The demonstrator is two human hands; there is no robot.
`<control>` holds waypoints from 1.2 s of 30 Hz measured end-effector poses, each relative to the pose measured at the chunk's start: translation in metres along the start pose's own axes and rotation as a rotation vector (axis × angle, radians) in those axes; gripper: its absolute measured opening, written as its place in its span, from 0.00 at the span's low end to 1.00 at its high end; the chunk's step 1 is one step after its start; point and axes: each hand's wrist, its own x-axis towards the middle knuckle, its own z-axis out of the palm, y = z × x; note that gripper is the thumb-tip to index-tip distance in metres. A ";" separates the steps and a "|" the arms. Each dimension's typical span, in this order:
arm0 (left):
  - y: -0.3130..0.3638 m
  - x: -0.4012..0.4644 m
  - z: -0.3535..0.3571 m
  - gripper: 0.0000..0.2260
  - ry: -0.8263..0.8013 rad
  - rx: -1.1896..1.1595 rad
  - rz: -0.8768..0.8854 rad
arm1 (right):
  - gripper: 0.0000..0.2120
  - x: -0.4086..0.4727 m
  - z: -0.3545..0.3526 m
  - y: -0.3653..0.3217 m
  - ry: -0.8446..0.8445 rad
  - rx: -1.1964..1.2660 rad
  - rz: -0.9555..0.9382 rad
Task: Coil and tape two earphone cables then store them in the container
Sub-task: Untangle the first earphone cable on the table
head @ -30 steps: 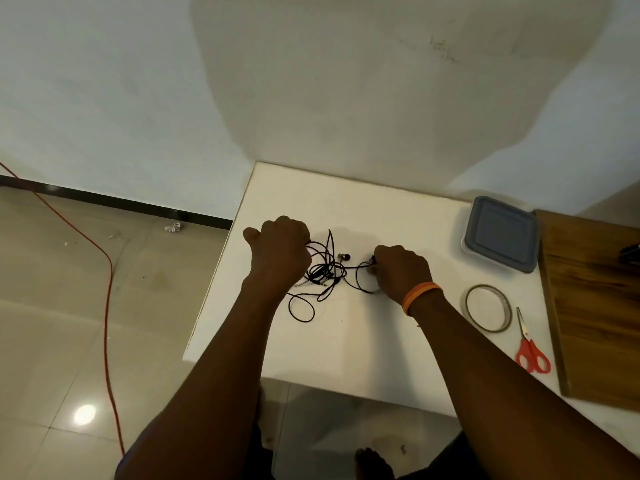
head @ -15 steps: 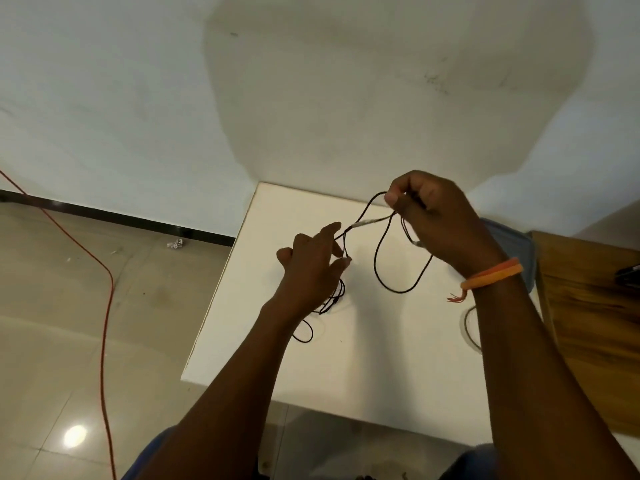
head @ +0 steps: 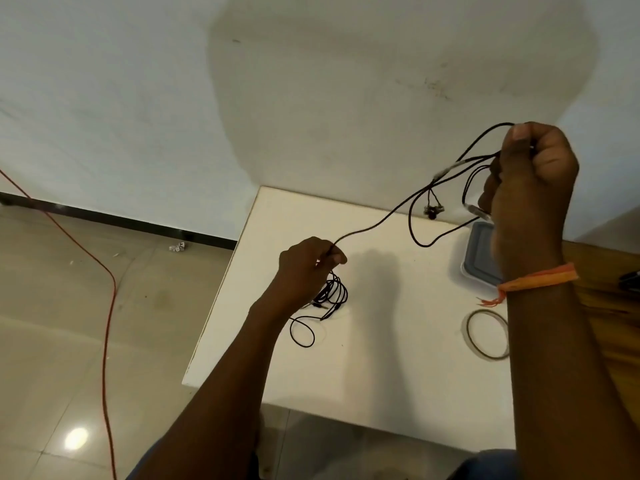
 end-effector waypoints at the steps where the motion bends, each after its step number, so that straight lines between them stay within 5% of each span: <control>1: 0.002 -0.001 -0.002 0.07 0.024 -0.090 -0.009 | 0.07 0.001 0.001 0.000 -0.008 -0.019 0.003; 5: 0.015 -0.003 -0.017 0.10 0.093 -0.670 -0.084 | 0.08 0.002 0.004 0.018 -0.100 -0.237 0.043; 7: 0.019 -0.004 -0.022 0.10 0.076 -0.737 -0.096 | 0.07 0.000 0.007 0.030 -0.198 -0.372 0.039; 14: 0.016 -0.009 0.014 0.07 -0.291 -0.297 -0.165 | 0.12 -0.022 0.014 0.048 -0.644 -0.781 0.181; 19: 0.003 -0.017 0.044 0.08 -0.498 0.000 -0.086 | 0.12 -0.019 0.006 0.050 -0.714 -0.903 0.216; 27: -0.025 -0.007 0.035 0.11 -0.105 0.567 0.037 | 0.13 -0.016 -0.009 0.062 -0.707 -1.017 0.251; 36: -0.009 -0.016 0.029 0.13 -0.043 0.242 -0.051 | 0.05 -0.043 -0.036 0.088 -0.646 -1.023 0.343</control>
